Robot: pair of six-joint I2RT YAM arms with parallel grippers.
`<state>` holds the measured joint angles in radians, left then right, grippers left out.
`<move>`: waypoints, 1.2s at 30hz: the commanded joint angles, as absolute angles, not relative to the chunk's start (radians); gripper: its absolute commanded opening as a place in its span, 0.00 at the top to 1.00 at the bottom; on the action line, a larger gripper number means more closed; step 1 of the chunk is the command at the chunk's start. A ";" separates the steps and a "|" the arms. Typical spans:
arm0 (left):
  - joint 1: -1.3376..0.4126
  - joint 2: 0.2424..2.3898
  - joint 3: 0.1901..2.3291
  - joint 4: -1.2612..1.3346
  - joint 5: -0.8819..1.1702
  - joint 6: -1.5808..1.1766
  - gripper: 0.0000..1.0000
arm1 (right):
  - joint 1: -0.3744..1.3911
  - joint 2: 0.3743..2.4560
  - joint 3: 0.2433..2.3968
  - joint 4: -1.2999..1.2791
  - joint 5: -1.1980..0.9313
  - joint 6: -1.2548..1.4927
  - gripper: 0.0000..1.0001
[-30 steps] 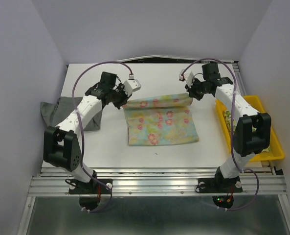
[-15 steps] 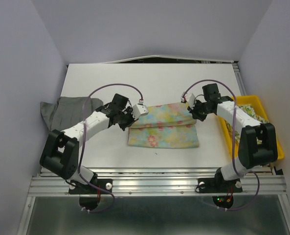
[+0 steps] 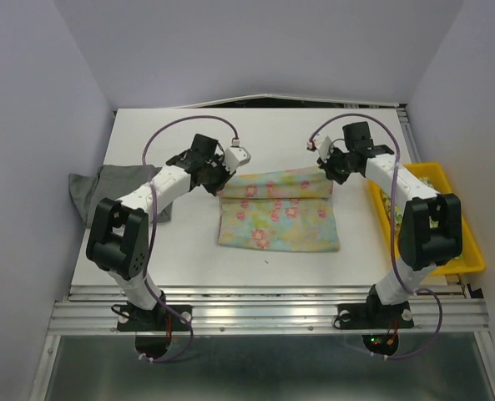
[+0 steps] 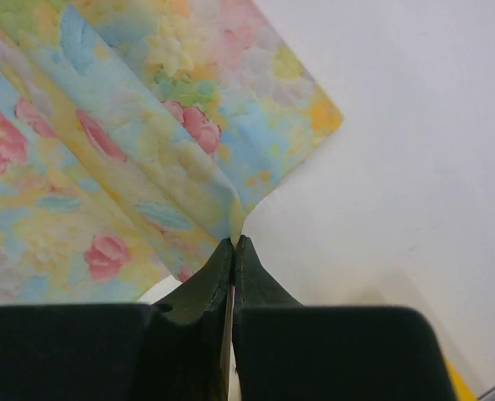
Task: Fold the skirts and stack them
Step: Fold the skirt
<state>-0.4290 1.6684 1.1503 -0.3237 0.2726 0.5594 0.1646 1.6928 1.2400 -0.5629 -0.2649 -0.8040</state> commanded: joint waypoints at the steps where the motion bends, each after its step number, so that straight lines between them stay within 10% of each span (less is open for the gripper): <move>1: -0.397 1.605 1.258 -0.413 0.235 0.558 1.00 | 0.143 1.645 1.345 -0.584 -0.193 -0.798 0.99; 23: -0.612 1.420 0.822 -0.348 0.167 0.552 1.00 | 0.198 1.314 0.720 -0.513 -0.173 -0.844 0.99; 28: -0.620 1.470 0.828 -0.336 0.169 0.526 0.71 | 0.210 1.382 0.776 -0.546 -0.183 -0.810 0.68; 30: -0.620 1.418 0.821 -0.363 0.178 0.551 0.54 | 0.210 1.342 0.819 -0.624 -0.202 -0.831 0.37; 36: -0.620 1.206 0.874 -0.546 0.284 0.615 0.48 | 0.210 1.207 0.946 -0.838 -0.287 -0.859 0.37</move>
